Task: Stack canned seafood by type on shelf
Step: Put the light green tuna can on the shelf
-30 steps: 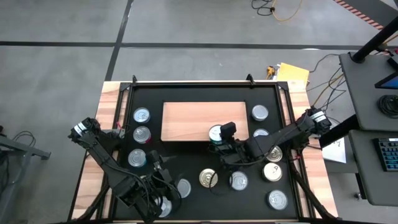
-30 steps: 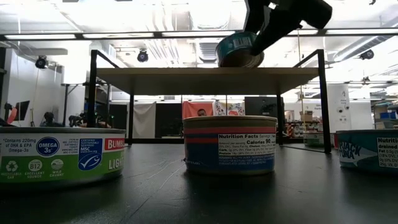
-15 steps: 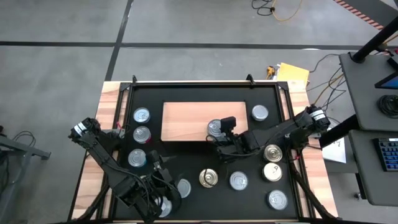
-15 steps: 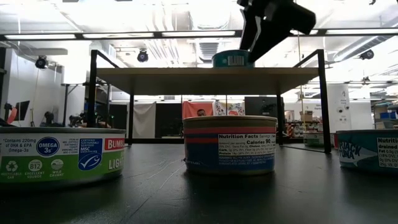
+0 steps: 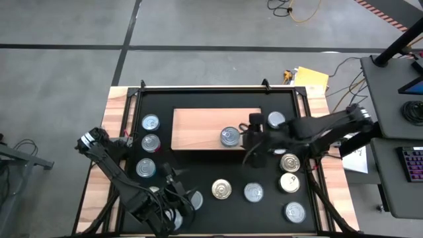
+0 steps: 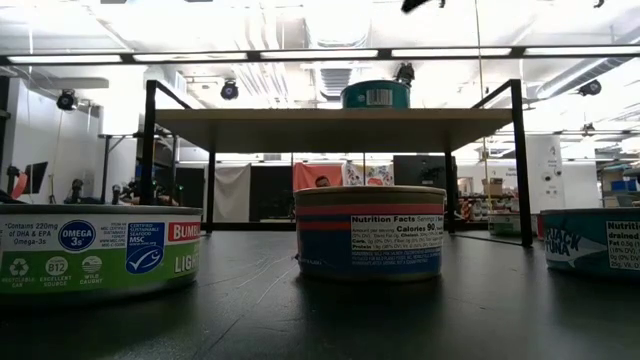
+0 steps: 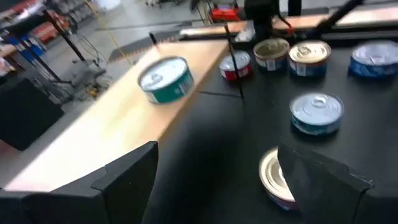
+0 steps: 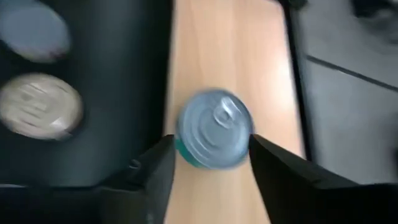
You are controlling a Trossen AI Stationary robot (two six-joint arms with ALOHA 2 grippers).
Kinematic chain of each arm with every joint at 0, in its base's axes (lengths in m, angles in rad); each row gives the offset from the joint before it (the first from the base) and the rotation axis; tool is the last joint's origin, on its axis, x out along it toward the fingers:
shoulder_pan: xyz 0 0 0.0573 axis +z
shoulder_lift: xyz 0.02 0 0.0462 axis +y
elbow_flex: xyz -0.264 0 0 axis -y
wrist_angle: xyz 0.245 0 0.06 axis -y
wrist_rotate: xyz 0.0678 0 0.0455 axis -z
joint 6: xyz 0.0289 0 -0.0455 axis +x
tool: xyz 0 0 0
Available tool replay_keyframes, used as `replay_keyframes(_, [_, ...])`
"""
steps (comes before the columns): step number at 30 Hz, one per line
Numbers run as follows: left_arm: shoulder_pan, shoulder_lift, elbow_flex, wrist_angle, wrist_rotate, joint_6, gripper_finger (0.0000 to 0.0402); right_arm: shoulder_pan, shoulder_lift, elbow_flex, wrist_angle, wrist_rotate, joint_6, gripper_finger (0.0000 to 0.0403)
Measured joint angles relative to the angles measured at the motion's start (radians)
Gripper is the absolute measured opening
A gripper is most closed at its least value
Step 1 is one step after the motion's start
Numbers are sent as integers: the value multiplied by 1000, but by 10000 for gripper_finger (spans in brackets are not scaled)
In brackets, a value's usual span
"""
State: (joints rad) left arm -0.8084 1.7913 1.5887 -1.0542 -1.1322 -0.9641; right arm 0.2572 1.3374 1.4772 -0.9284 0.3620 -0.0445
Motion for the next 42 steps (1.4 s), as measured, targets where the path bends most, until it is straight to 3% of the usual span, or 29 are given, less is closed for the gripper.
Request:
replay_keyframes(2, [-2, 9, 0, 5, 12, -10, 315, -25, -40, -28, 58, -73, -10, 133])
replay_keyframes(6, [-2, 29, 0, 8, 23, -20, 315, -77, -81, -86, 130, -94, -43, 36])
replay_keyframes(8, [-2, 36, 0, 13, 24, -25, 315, -102, -88, -124, 164, -126, -79, 19])
replay_keyframes(12, [-2, 46, 0, 17, 24, -26, 315, -159, -88, -230, 286, -255, -124, 10])
replay_keyframes(20, [-2, 47, 0, 18, 24, -25, 315, -235, -109, -422, 570, -258, -100, 9])
replay_keyframes(38, [1, 47, 0, 6, 15, -14, 315, -269, -79, -488, 579, -255, -13, 9])
replay_keyframes(42, [1, 46, 0, 0, 15, -14, 315, -268, -68, -487, 584, -190, -16, 9])
